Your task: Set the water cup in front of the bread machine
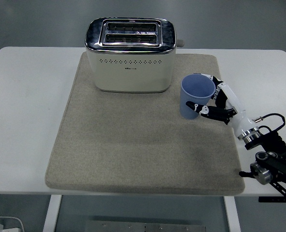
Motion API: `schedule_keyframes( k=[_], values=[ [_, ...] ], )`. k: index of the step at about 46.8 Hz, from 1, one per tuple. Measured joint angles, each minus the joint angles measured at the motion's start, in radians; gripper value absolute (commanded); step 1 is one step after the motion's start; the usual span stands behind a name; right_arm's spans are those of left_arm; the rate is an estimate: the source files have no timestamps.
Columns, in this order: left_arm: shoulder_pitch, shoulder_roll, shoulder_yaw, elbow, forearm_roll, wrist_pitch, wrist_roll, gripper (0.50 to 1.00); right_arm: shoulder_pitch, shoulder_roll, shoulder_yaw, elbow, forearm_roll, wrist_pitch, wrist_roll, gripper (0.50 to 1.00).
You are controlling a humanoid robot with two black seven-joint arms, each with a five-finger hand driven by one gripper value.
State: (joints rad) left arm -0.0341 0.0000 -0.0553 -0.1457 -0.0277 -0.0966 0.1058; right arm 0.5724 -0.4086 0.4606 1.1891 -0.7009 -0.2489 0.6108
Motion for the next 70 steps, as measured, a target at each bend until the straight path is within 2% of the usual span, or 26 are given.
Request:
schedule_keyframes(
  k=[17, 31, 58, 70],
  values=[
    [0.0, 0.0, 0.0, 0.0, 0.0, 0.0, 0.0, 1.0, 0.127, 0.075, -0.104, -0.038, 0.034, -0.007, 0.0, 0.5],
    [0.0, 0.0, 0.0, 0.0, 0.0, 0.0, 0.0, 1.0, 0.208, 0.196, -0.176, -0.13, 0.04, -0.01, 0.0, 0.5],
    [0.0, 0.0, 0.0, 0.0, 0.0, 0.0, 0.0, 1.0, 0.259, 0.4, -0.212, -0.294, 0.043, -0.012, 0.0, 0.5],
    [-0.001, 0.0, 0.0, 0.0, 0.0, 0.0, 0.0, 1.0, 0.257, 0.409, -0.213, -0.346, 0.04, -0.01, 0.0, 0.5]
  ],
)
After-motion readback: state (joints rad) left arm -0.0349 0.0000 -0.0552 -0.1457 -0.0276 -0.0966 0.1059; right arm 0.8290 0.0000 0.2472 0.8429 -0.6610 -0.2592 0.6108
